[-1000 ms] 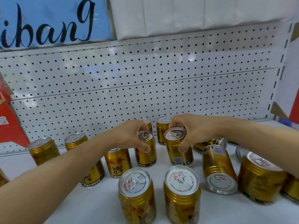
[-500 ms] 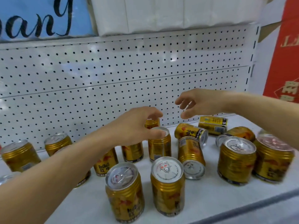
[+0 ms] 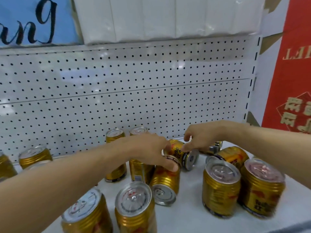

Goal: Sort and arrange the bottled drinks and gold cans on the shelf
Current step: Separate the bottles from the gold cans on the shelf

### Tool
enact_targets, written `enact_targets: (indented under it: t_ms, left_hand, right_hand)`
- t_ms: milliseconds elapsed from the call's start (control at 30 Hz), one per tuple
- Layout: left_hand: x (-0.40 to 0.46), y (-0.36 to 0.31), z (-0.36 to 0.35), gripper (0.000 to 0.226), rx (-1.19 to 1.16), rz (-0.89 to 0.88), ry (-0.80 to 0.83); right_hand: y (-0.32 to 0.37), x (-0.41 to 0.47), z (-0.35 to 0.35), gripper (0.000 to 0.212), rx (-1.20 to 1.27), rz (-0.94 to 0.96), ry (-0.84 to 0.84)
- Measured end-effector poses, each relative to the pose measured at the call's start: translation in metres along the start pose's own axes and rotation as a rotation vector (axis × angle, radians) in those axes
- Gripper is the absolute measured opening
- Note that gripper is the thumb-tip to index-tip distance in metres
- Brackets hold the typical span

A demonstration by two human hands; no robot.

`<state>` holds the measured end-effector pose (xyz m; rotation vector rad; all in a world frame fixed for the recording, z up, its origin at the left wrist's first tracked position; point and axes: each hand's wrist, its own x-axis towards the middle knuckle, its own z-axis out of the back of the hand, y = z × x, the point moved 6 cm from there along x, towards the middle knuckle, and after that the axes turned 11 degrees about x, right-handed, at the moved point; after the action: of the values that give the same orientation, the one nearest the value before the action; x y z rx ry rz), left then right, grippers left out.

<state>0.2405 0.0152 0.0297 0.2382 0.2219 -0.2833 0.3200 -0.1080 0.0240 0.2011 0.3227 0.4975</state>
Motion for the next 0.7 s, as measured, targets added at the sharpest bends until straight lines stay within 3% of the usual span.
enact_targets:
  t_ms: [167, 400, 700]
  left_hand:
    - [0.009, -0.008, -0.005, 0.079, 0.002, 0.068, 0.137]
    - [0.016, -0.019, -0.009, 0.093, -0.009, 0.165, 0.21]
    - [0.019, -0.017, -0.008, 0.066, -0.223, 0.249, 0.142]
  right_hand:
    - [-0.001, 0.015, -0.009, 0.065, 0.068, 0.022, 0.137]
    - [0.012, 0.046, -0.016, 0.056, 0.164, 0.093, 0.147]
    - [0.008, 0.047, -0.005, 0.049, 0.3, 0.135, 0.144]
